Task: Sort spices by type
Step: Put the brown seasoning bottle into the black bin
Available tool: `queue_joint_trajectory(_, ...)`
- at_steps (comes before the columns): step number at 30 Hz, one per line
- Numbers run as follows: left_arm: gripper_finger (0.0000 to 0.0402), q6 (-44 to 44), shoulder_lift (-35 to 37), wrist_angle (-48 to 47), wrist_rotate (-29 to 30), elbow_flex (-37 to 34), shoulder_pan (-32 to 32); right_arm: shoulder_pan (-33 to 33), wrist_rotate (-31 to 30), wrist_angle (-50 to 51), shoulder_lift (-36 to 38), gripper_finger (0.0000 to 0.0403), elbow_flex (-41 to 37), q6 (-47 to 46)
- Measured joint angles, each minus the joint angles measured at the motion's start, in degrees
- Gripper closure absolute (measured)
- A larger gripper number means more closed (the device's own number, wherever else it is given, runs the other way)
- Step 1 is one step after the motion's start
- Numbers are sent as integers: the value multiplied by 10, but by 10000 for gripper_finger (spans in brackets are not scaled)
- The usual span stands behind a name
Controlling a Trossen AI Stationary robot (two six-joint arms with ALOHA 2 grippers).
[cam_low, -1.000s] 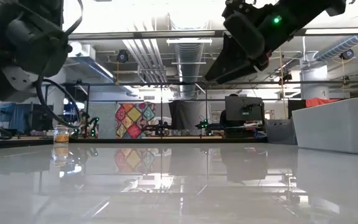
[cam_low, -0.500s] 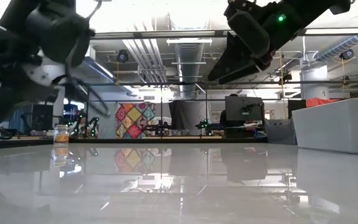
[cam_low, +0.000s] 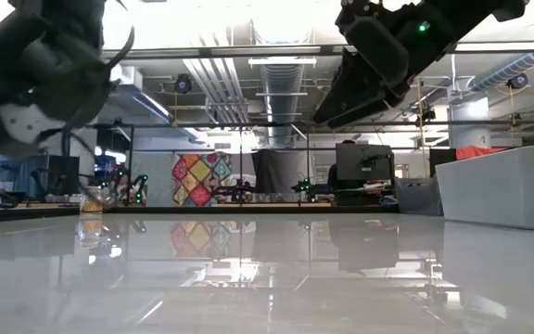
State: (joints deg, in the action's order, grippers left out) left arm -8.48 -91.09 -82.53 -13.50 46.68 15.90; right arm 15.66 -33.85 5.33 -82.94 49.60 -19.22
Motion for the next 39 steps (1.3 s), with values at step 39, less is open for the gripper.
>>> queue_joint_trajectory(39,187,19,2,244,130,185,-7,3,39,-7,-4,71,0,7)
